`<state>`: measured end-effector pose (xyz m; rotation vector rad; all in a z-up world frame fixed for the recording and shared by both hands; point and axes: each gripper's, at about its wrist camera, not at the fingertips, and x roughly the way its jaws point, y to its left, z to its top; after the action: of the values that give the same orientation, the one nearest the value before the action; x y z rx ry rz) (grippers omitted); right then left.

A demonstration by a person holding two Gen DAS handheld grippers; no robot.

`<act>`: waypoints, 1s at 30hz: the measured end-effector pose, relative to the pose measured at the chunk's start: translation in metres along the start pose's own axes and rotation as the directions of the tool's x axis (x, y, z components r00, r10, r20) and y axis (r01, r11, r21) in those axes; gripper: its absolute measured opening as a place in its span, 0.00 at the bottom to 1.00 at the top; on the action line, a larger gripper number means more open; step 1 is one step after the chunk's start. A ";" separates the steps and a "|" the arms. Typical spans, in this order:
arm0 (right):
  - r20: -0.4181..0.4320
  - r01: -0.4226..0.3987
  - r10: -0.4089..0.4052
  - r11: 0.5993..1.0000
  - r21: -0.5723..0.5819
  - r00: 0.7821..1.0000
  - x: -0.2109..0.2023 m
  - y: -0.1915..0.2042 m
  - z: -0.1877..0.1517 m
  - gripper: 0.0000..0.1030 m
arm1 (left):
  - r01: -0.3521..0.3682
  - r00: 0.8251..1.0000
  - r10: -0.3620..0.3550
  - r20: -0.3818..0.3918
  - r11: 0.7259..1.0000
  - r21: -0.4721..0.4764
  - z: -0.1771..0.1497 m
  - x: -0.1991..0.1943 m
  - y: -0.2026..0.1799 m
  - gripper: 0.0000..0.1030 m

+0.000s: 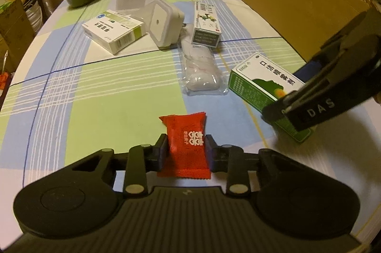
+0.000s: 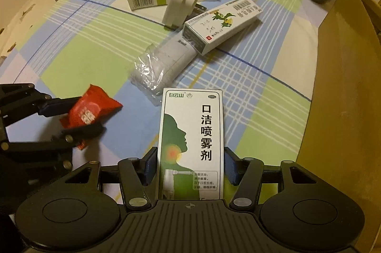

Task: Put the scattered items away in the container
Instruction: 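Carry the red packet and spray box with both tools over the cardboard box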

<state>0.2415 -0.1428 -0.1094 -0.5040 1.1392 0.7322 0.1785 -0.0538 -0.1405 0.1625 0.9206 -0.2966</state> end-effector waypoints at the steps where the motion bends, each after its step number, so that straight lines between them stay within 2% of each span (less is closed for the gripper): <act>1: 0.008 -0.004 0.004 1.000 0.002 1.000 -0.003 0.001 -0.002 0.56 | 0.006 1.000 -0.006 -0.001 1.000 -0.011 0.000 -0.001 0.001 0.25; 9: 0.098 -0.001 -0.002 0.999 0.035 0.995 -0.041 0.007 -0.006 0.56 | 0.026 0.999 -0.025 0.026 0.999 -0.046 0.004 -0.016 0.002 0.25; 17: 0.186 0.017 -0.034 0.995 0.096 0.982 -0.095 0.001 -0.024 0.56 | 0.039 0.998 -0.036 0.044 0.997 -0.072 0.005 -0.049 -0.003 0.25; 23: 0.244 0.052 -0.100 0.979 0.195 0.965 -0.144 -0.028 -0.056 0.56 | 0.071 0.995 -0.068 0.066 0.996 -0.057 0.016 -0.076 -0.020 0.24; 25: 0.265 0.048 -0.110 0.972 0.230 0.958 -0.159 -0.042 -0.065 0.56 | 0.090 0.993 -0.087 0.079 0.995 -0.036 0.023 -0.083 -0.033 0.24; 28: 0.283 0.091 -0.173 0.956 0.280 0.943 -0.180 -0.062 -0.076 0.56 | 0.133 0.986 -0.132 0.103 0.991 0.002 0.040 -0.095 -0.058 0.24; 30: 0.301 0.091 -0.191 0.945 0.315 0.934 -0.193 -0.077 -0.081 0.56 | 0.160 0.979 -0.162 0.123 0.987 0.030 0.052 -0.102 -0.076 0.24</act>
<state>0.2028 -0.3015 0.0428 -0.1962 0.8676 0.4832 0.1355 -0.1212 -0.0291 0.0868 0.8081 -0.4612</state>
